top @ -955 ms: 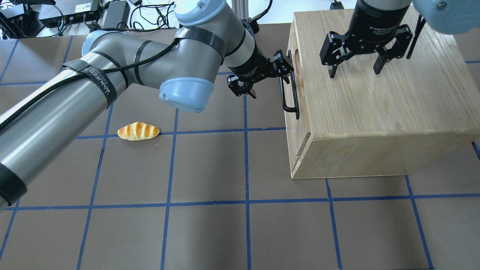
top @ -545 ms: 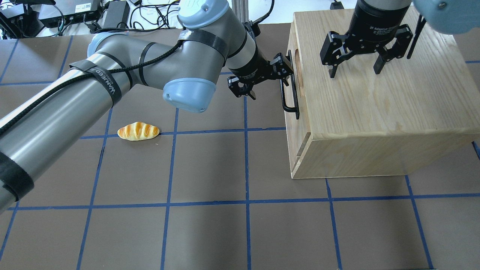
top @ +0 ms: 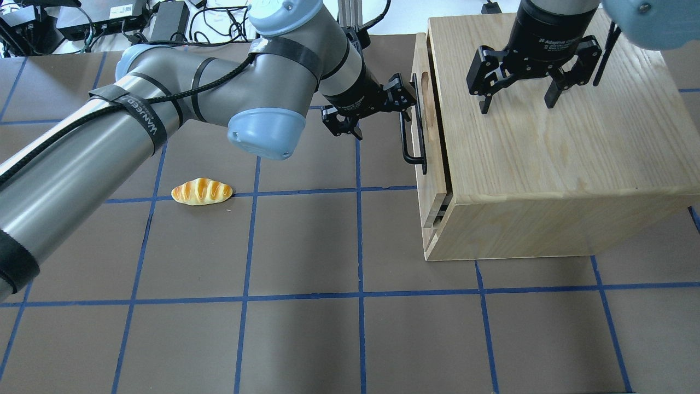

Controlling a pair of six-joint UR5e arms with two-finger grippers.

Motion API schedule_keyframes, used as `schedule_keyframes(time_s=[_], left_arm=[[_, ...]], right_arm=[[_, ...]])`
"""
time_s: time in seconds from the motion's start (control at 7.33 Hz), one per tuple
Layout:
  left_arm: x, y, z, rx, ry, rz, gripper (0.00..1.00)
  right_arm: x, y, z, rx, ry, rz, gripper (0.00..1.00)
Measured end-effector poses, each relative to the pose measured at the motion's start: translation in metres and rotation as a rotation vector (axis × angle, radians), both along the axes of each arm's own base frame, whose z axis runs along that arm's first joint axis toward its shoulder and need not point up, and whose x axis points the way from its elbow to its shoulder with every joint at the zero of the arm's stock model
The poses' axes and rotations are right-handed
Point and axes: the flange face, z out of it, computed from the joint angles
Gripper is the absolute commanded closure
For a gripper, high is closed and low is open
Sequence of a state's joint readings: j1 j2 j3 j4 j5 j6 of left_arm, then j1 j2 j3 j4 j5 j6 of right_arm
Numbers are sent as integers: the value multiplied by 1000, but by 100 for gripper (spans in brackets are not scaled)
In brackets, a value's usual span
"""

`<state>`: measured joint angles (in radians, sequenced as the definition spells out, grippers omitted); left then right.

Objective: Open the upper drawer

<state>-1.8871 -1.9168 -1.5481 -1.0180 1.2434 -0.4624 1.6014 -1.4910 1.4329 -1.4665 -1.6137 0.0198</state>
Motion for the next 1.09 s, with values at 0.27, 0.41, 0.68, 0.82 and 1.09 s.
schedule_keyframes(time_s=[0.27,0.41,0.68,0.82,1.09], left_arm=[[31,-11,-2,3,-41,-1,0],[47,-16,-2,9,-58,-11,0],[62,-18,2,19,-70,-15,0],[72,-21,1,31,-74,-6,0],[94,-27,1,55,-78,12,0]], right_arm=[[0,0,0,0,0,0,0],[0,0,0,0,0,0,0],[0,0,0,0,0,0,0],[0,0,0,0,0,0,0],[0,0,0,1,0,-1,0]])
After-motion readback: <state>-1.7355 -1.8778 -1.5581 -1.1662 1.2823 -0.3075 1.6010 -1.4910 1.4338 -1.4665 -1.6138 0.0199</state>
